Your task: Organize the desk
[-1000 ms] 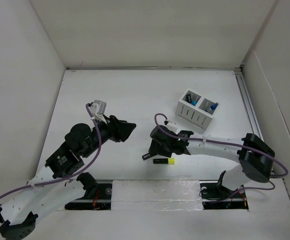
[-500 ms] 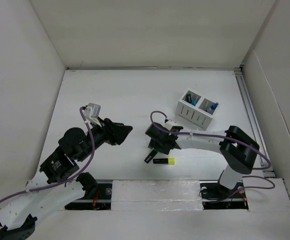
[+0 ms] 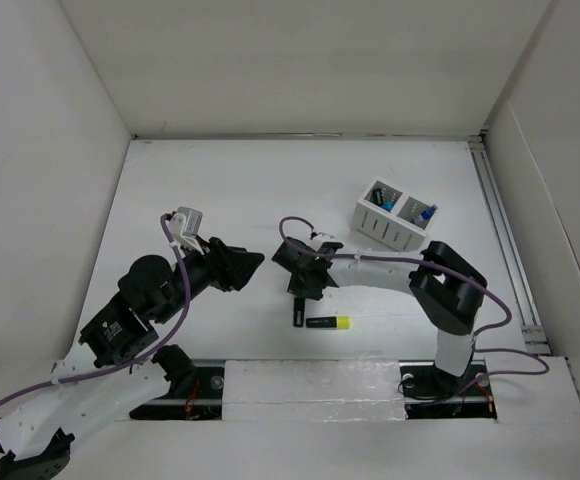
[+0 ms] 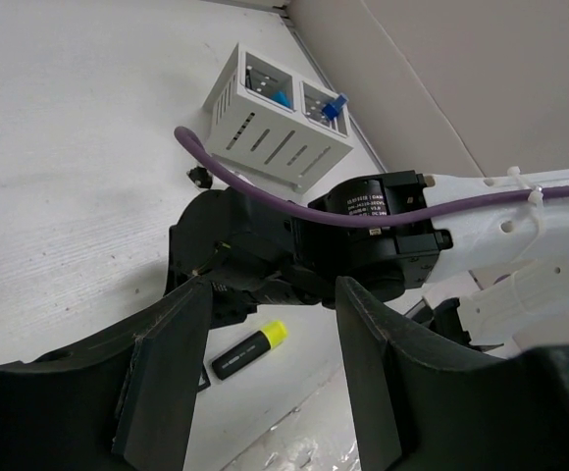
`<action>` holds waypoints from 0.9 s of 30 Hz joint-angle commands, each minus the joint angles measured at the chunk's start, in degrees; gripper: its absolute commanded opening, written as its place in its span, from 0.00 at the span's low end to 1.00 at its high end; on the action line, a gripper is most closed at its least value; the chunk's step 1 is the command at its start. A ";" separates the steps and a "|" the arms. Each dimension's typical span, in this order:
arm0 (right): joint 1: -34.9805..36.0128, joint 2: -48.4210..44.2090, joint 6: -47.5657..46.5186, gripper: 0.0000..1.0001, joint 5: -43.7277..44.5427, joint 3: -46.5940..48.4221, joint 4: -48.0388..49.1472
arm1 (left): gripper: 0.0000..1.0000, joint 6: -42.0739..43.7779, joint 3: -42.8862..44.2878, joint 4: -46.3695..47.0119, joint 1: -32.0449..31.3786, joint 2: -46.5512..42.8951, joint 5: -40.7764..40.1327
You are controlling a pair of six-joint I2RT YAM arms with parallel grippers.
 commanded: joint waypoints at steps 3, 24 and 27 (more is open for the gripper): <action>-0.58 4.24 -3.22 0.34 -0.17 2.55 -1.91 | 0.50 1.26 0.33 0.72 0.18 -0.40 -1.21; -18.74 -19.73 -20.18 0.18 0.53 6.86 5.65 | 0.50 -0.23 2.35 2.56 0.18 3.29 -1.21; -28.12 -22.20 -26.92 0.19 -2.01 9.05 6.70 | 0.50 -1.72 2.61 2.83 0.18 4.77 -0.42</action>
